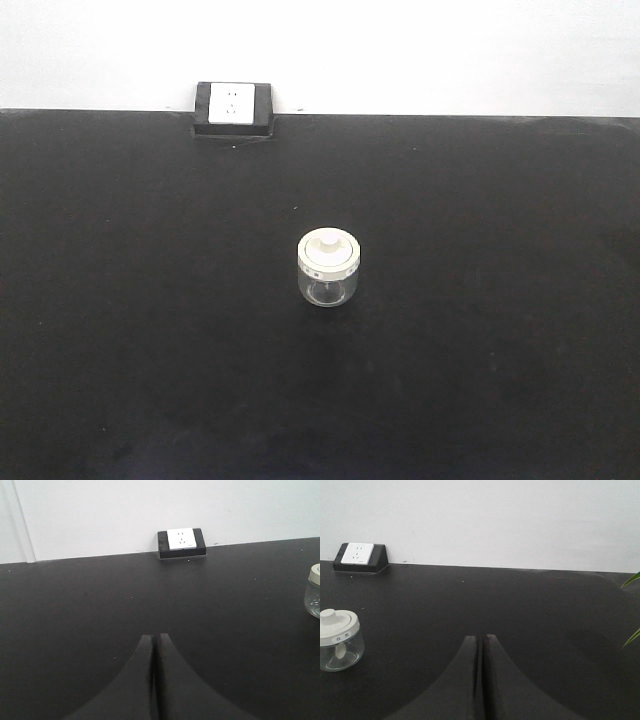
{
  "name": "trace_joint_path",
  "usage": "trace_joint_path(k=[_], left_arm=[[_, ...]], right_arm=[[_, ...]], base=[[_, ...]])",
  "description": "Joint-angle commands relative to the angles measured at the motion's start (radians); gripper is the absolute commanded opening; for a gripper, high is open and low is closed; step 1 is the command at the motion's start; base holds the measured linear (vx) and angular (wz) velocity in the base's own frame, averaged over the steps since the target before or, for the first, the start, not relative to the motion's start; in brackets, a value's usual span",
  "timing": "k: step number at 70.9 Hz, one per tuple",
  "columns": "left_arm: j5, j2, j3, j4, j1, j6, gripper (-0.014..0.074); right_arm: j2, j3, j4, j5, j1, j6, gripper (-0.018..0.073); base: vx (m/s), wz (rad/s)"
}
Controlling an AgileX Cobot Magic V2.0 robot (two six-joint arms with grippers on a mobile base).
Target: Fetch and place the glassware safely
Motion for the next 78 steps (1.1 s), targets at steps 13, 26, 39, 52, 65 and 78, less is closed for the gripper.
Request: trace_joint_path(k=[13, 26, 39, 52, 65, 78], left_arm=[[-0.07, -0.013, 0.027, -0.004, -0.001, -0.004, -0.0007], [-0.07, -0.013, 0.027, -0.004, -0.001, -0.004, -0.0007], [-0.07, -0.013, 0.027, -0.004, -0.001, -0.004, -0.0007], [-0.07, -0.013, 0.027, -0.004, -0.001, -0.004, -0.0007], [-0.07, -0.012, 0.027, -0.004, -0.001, -0.004, -0.0007], [-0.07, -0.012, 0.027, -0.004, -0.001, -0.004, -0.0007]], right_arm=[[-0.007, 0.004, -0.047, -0.066, -0.007, 0.036, -0.0003], [-0.083, 0.084, -0.187, -0.084, -0.008, 0.223, -0.0003], [-0.196, 0.175, -0.203, -0.093, -0.008, 0.245, -0.0003], [-0.3, 0.269, -0.208, -0.105, -0.008, 0.245, -0.0003], [-0.303, 0.284, -0.25, -0.118, -0.008, 0.247, -0.0003], [-0.303, 0.284, -0.25, -0.119, -0.008, 0.247, -0.0003]], base=[[0.0, 0.0], [0.0, 0.0], [0.0, 0.0], [0.0, 0.0], [0.0, 0.0], [0.0, 0.0]])
